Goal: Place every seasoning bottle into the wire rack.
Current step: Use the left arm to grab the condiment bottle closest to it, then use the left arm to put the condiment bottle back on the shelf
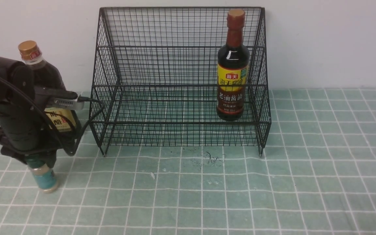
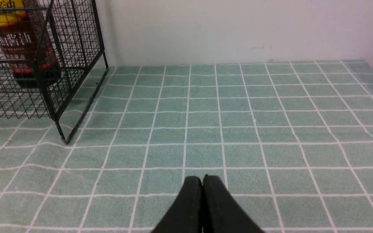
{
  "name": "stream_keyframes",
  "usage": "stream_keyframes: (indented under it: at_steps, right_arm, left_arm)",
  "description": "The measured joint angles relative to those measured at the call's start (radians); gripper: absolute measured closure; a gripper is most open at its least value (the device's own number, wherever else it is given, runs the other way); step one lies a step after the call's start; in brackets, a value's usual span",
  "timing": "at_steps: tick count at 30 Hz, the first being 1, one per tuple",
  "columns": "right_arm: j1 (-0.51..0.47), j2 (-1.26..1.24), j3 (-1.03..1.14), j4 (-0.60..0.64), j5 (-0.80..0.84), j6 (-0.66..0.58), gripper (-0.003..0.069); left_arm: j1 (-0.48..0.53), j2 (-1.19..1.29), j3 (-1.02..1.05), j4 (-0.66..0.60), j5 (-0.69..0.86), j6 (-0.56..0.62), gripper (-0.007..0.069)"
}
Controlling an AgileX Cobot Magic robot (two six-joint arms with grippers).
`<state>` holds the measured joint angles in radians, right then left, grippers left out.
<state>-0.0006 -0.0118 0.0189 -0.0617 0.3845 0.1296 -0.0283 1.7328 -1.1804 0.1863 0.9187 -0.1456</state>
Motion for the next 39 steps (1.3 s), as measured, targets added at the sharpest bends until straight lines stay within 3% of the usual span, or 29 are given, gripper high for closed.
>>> stream_keyframes:
  at_steps: [6,13,19,39]
  right_arm:
    - [0.0,0.0,0.0,0.0,0.0,0.0,0.0672]
    - [0.0,0.0,0.0,0.0,0.0,0.0,0.0672]
    - [0.0,0.0,0.0,0.0,0.0,-0.004,0.0672]
    - [0.0,0.0,0.0,0.0,0.0,-0.008,0.0672]
  left_arm:
    - [-0.023,-0.186,-0.021,-0.064,0.039,0.005,0.0281]
    - [-0.161,-0.297,-0.148,-0.148,-0.026,0.039,0.0281]
    - [-0.258,-0.177,-0.281,-0.161,-0.071,0.044,0.0281]
    - [-0.263,0.186,-0.35,-0.059,-0.107,0.044,0.0281]
